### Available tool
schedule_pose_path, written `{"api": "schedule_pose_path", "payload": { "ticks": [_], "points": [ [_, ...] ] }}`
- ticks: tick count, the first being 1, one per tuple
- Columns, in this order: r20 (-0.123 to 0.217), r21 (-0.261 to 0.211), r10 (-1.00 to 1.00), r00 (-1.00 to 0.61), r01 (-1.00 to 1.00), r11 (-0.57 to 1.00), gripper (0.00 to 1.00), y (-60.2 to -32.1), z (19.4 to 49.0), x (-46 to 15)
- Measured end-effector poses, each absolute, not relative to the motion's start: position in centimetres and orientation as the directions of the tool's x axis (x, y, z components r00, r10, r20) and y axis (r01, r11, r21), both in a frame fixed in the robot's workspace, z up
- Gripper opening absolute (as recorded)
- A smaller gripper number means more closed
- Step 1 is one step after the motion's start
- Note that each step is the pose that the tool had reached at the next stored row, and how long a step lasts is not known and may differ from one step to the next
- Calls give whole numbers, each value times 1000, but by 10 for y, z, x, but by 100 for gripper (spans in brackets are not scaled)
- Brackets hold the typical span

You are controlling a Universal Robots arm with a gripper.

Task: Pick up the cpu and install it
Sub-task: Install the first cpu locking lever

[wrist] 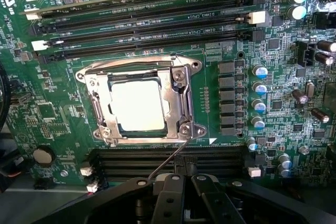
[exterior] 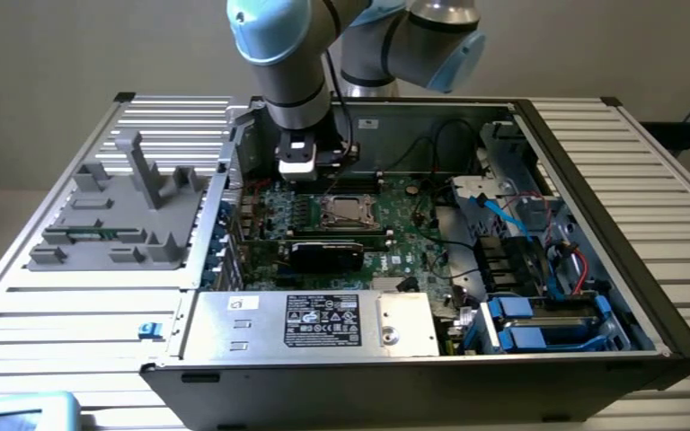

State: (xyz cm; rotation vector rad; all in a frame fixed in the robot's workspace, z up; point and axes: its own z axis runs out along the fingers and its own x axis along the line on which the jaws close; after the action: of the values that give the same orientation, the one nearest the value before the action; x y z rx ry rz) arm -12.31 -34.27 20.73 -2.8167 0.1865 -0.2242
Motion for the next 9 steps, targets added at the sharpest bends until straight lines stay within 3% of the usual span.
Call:
{"api": "schedule_pose_path", "payload": {
  "ticks": [9],
  "points": [
    [133, -313, -170, 976, -121, -942, 11, -343, 205, -119]
  ]
}}
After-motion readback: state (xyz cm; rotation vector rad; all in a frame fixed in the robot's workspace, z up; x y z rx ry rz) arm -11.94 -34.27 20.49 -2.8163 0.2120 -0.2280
